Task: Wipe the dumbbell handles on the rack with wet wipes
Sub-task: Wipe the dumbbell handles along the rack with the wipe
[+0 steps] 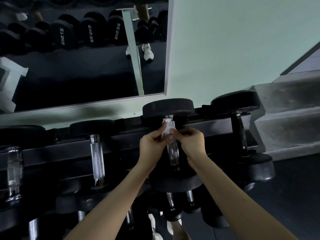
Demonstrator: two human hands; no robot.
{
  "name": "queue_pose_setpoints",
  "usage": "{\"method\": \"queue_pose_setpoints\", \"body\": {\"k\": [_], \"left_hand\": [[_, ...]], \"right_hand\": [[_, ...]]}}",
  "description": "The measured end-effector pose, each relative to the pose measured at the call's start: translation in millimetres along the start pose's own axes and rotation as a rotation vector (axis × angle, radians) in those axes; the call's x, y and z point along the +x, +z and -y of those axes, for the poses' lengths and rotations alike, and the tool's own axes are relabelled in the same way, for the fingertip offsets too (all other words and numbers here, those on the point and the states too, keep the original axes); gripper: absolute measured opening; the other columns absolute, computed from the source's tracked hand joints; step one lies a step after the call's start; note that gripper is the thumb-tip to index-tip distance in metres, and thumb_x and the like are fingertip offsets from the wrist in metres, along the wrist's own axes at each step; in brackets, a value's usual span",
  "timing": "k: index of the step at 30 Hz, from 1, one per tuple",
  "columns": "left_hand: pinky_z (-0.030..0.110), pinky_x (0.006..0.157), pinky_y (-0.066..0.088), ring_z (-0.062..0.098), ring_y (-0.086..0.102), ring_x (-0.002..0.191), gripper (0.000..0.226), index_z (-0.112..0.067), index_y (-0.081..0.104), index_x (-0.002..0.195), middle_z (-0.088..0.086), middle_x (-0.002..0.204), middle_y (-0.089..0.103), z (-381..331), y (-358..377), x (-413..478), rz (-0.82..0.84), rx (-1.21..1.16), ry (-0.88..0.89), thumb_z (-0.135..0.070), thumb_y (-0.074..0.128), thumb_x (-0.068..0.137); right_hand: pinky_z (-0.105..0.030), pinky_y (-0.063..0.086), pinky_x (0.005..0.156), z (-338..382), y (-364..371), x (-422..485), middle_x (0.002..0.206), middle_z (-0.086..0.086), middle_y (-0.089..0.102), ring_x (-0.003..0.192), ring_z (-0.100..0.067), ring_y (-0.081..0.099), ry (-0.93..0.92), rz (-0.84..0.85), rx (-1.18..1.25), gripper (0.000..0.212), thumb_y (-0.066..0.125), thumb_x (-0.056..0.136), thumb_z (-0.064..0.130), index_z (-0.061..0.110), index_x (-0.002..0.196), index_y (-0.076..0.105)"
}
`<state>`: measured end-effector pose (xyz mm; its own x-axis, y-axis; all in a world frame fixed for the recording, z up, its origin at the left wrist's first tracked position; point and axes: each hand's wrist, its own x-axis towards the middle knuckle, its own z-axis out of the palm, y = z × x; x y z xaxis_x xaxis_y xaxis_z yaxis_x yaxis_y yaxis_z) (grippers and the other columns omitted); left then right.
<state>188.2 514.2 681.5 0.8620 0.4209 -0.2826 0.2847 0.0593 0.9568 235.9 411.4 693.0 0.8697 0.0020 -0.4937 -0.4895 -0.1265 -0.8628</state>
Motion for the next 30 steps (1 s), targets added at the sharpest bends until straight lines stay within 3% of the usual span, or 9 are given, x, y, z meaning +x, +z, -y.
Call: {"method": "queue_pose_setpoints", "body": {"k": [6, 11, 15, 17, 20, 23, 26, 30], "left_hand": [[0.005, 0.071, 0.046, -0.012, 0.063, 0.079, 0.045, -0.012, 0.063, 0.116, -0.013, 0.091, 0.068, -1, -6, 3, 0.065, -0.040, -0.020, 0.003, 0.072, 0.075], [0.008, 0.078, 0.047, -0.009, 0.063, 0.090, 0.046, -0.005, 0.062, 0.118, -0.005, 0.105, 0.067, 5, -11, -2, 0.117, 0.002, -0.010, 0.003, 0.072, 0.075], [0.008, 0.079, 0.046, -0.005, 0.064, 0.094, 0.042, -0.006, 0.063, 0.116, -0.005, 0.106, 0.068, 11, -17, -15, 0.189, 0.004, -0.024, 0.004, 0.070, 0.076], [0.011, 0.080, 0.047, 0.001, 0.066, 0.096, 0.038, -0.007, 0.066, 0.113, -0.002, 0.104, 0.071, 14, -22, -20, 0.246, 0.031, -0.049, 0.001, 0.071, 0.076], [0.011, 0.075, 0.048, 0.000, 0.067, 0.087, 0.032, -0.024, 0.069, 0.100, -0.011, 0.088, 0.073, 13, -31, -27, 0.345, 0.071, -0.135, -0.001, 0.071, 0.077], [0.015, 0.069, 0.050, 0.003, 0.067, 0.072, 0.014, -0.016, 0.071, 0.098, -0.005, 0.077, 0.073, 0, -36, -20, 0.395, -0.016, -0.307, -0.014, 0.066, 0.085], [0.035, 0.081, 0.056, 0.019, 0.067, 0.073, 0.029, -0.006, 0.068, 0.089, 0.010, 0.079, 0.070, -8, -27, -1, 0.308, -0.178, -0.510, -0.030, 0.052, 0.094], [0.026, 0.070, 0.058, 0.017, 0.065, 0.075, 0.019, -0.010, 0.065, 0.090, 0.008, 0.086, 0.067, -11, -11, 8, 0.247, -0.214, -0.510, -0.025, 0.054, 0.094]], "right_hand": [[-0.040, 0.054, 0.075, 2, 1, 7, 0.066, 0.000, 0.069, 0.066, -0.016, 0.065, -0.056, 0.010, -0.080, 0.015, 0.081, 0.069, 0.016, 0.015, 0.067, 0.066], [-0.043, 0.054, 0.083, -7, -10, 8, 0.085, 0.005, 0.069, 0.085, -0.017, 0.066, -0.130, 0.117, -0.302, 0.038, 0.078, 0.052, 0.048, 0.029, 0.079, 0.060], [-0.035, 0.055, 0.082, -10, -20, 2, 0.090, -0.002, 0.069, 0.087, -0.019, 0.067, -0.091, 0.210, -0.312, 0.038, 0.085, 0.065, 0.020, 0.015, 0.097, 0.063], [-0.023, 0.054, 0.076, -12, -24, -3, 0.091, -0.002, 0.069, 0.085, -0.014, 0.067, -0.094, 0.265, -0.356, 0.042, 0.084, 0.067, 0.015, 0.010, 0.102, 0.062], [-0.006, 0.047, 0.062, -17, -27, -11, 0.086, 0.005, 0.066, 0.075, -0.001, 0.062, -0.060, 0.345, -0.425, 0.044, 0.085, 0.065, 0.012, 0.016, 0.100, 0.058], [-0.016, 0.052, 0.069, -13, -25, -8, 0.088, 0.003, 0.067, 0.079, -0.007, 0.065, -0.014, 0.363, -0.451, 0.048, 0.086, 0.062, 0.009, 0.014, 0.101, 0.058], [-0.037, 0.055, 0.088, -1, -25, -2, 0.096, -0.004, 0.072, 0.091, -0.021, 0.069, -0.006, 0.359, -0.405, 0.052, 0.089, 0.057, 0.012, 0.006, 0.103, 0.064], [-0.032, 0.051, 0.093, 13, -43, -2, 0.103, 0.001, 0.070, 0.097, -0.013, 0.067, -0.042, 0.271, -0.326, 0.066, 0.088, 0.058, 0.020, 0.015, 0.117, 0.060]]}}
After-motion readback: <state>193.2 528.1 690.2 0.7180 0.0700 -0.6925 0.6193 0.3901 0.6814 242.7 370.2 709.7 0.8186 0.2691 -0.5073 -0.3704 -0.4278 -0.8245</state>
